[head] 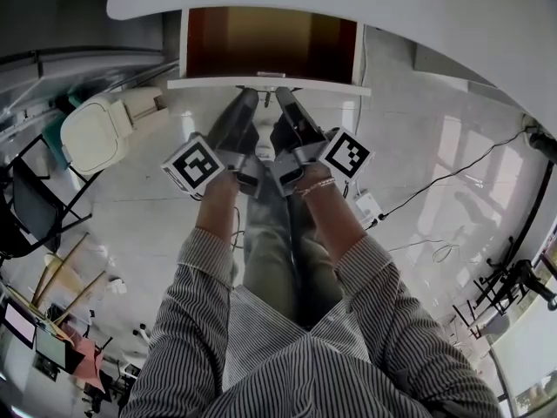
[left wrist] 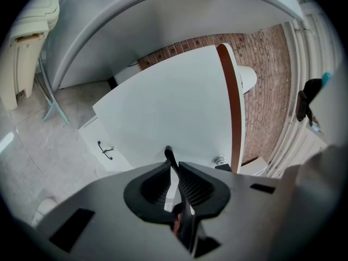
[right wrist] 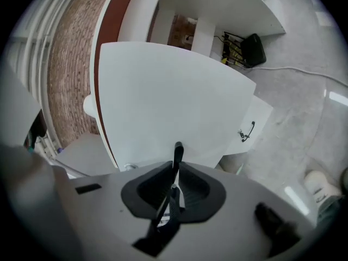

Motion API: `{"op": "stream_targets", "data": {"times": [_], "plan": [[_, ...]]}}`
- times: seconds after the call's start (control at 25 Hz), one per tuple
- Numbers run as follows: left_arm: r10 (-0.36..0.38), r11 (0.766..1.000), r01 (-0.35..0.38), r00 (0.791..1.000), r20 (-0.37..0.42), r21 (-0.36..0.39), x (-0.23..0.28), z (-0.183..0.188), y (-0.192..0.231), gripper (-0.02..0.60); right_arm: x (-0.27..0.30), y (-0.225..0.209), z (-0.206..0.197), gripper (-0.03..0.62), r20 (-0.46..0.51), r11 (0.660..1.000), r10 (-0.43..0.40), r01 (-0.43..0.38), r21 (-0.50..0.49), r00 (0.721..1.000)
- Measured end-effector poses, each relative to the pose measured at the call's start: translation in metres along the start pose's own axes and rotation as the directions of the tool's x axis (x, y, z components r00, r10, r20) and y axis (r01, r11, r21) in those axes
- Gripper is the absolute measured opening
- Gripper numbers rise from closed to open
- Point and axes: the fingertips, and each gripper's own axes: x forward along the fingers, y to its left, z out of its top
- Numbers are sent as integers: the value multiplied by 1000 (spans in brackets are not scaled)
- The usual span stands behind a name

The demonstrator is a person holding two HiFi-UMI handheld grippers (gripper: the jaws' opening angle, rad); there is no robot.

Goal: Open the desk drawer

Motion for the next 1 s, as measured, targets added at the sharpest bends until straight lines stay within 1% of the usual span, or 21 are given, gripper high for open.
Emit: {"op": "stream_targets", "data": {"times": [0.08, 0.24, 0.48, 0.64, 0.72, 1.0], "plan": [[14, 1000, -14, 1000, -3, -2, -1, -1, 3, 52, 0, 1, 0, 40, 5, 999, 25, -25, 23, 1000], [-9, 1000, 9, 1000, 11, -1, -1, 0, 1, 51, 0, 1, -1, 38, 12, 1000, 30, -30, 1, 999], [-13, 1000, 13, 1000, 12, 15, -6, -5, 1, 49, -5, 4, -5, 37, 9, 998, 58, -58, 18, 998], [-1, 1000, 2, 1000, 27, -18, -18, -16, 4, 49, -16, 0, -14, 37, 20, 997, 67, -68, 36, 998], [-5, 1000, 6, 999, 32, -15, -21, -20, 4, 49, -21, 0, -16, 35, 23, 996, 75, -76, 37, 997], [17, 1000, -17, 999, 46, -15, -37, -36, 5, 49, -38, -4, -28, 35, -16, 997, 76, -76, 26, 997]]}}
